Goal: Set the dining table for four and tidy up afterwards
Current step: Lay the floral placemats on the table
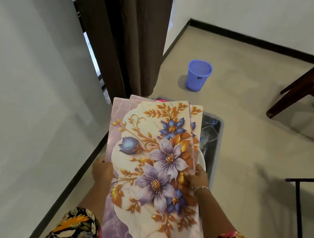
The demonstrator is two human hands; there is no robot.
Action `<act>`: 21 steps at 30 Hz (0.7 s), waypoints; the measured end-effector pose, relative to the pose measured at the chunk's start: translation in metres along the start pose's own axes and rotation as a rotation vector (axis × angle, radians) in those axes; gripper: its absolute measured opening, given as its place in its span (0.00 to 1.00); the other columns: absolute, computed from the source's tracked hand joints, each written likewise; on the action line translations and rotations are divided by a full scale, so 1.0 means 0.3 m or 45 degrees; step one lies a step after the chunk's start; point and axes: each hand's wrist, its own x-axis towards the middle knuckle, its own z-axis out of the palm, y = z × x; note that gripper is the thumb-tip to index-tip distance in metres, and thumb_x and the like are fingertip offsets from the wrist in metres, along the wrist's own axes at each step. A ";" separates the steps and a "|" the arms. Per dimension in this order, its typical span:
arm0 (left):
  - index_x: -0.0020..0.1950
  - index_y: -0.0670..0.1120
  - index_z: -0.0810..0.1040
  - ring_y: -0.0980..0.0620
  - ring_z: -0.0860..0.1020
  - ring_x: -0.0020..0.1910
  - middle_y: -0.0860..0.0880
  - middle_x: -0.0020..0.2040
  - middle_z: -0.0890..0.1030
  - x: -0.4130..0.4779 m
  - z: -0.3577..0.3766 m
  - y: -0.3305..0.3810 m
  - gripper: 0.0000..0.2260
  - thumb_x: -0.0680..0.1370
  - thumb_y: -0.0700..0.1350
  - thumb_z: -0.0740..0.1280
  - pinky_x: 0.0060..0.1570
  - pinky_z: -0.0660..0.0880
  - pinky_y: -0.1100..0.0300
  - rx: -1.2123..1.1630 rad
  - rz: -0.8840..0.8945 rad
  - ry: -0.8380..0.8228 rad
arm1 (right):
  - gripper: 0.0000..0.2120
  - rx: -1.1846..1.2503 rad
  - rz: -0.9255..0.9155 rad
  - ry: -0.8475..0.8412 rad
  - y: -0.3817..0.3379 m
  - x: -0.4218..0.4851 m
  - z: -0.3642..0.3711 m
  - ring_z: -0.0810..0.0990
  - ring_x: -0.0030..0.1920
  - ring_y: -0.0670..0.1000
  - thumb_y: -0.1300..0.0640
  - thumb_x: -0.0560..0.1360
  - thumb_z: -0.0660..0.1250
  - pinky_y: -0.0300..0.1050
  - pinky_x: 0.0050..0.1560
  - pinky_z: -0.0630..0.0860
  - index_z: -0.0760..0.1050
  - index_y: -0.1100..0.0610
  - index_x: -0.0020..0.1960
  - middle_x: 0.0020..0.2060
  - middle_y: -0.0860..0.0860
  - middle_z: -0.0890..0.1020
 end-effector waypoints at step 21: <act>0.46 0.45 0.73 0.44 0.77 0.46 0.46 0.41 0.78 -1.124 0.489 0.190 0.05 0.77 0.36 0.63 0.50 0.76 0.45 -0.431 0.746 -0.619 | 0.15 0.508 -0.522 0.667 0.180 -0.617 -1.187 0.77 0.48 0.56 0.73 0.72 0.64 0.54 0.53 0.76 0.72 0.55 0.51 0.47 0.56 0.79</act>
